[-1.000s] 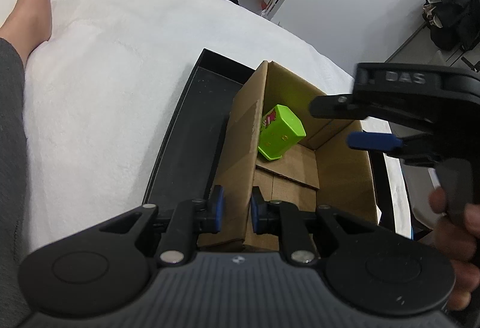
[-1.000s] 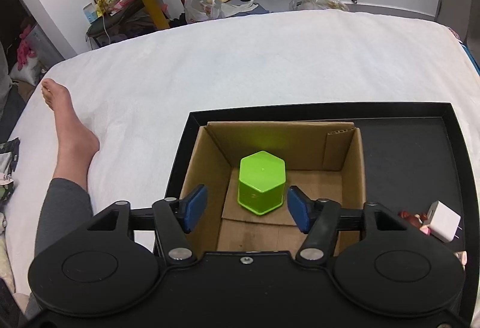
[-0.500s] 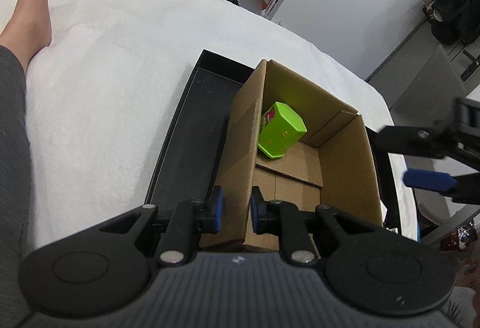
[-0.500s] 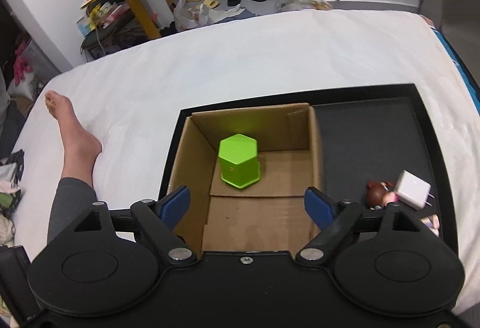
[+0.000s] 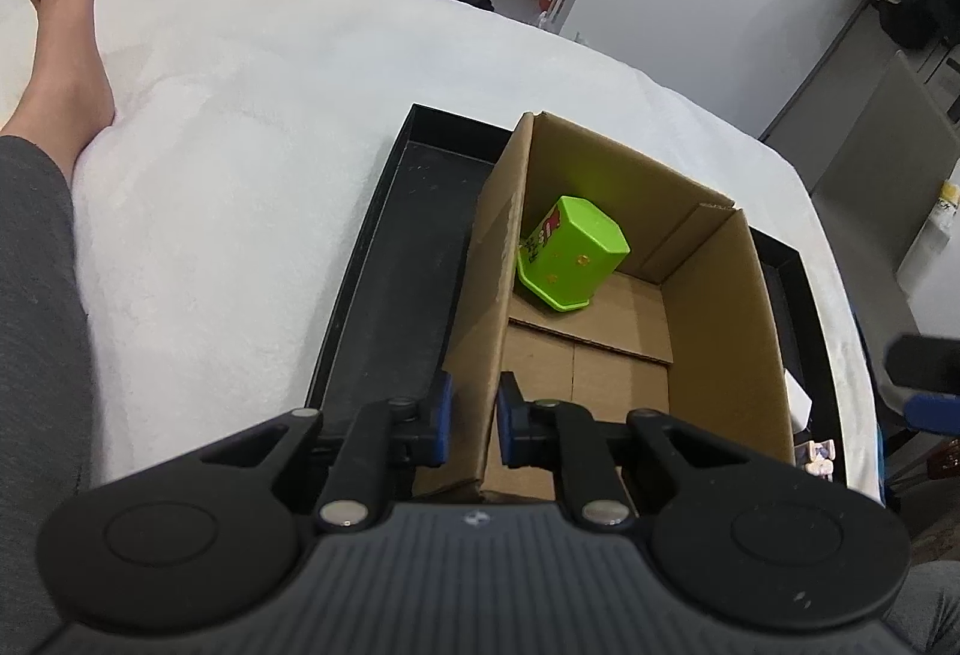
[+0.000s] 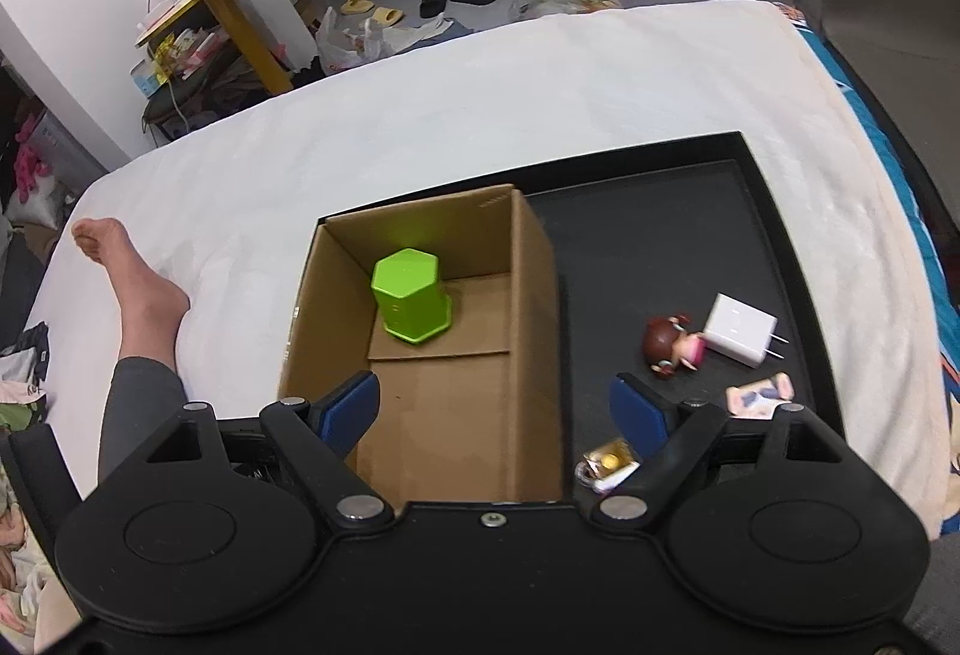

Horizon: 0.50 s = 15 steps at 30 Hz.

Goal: Organize rigid objects
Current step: 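Move the right gripper back to the tray and grasp the pink figure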

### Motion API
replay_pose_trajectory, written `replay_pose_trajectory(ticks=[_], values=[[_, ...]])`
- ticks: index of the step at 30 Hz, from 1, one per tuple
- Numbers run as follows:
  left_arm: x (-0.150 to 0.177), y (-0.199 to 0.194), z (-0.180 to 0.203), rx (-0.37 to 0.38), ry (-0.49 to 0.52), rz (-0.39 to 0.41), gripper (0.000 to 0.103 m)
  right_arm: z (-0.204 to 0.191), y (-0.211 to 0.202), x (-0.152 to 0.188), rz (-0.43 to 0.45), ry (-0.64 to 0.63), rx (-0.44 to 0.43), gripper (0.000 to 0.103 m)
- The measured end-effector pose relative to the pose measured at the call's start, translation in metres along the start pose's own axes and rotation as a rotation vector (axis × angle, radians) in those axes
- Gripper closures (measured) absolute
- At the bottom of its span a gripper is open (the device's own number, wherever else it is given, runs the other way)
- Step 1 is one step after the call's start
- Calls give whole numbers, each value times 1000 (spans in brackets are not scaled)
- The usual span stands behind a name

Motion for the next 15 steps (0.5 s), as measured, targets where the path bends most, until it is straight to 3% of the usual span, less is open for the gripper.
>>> replay_pose_trajectory(ticks=[15], values=[[3,-3,6,-73,21,-16,89,47,-21,26,-28,72,-16,20]])
Point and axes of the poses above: each gripper's, at about its wrist camera, not at the fingertips, and y roughly the way its jaws point, z to its right, x to its underside, the point moved 10 cm from there along y, roughly the way its jaws point, and after that the axes turned 6 degrees about -x, right-handed, at the moved point
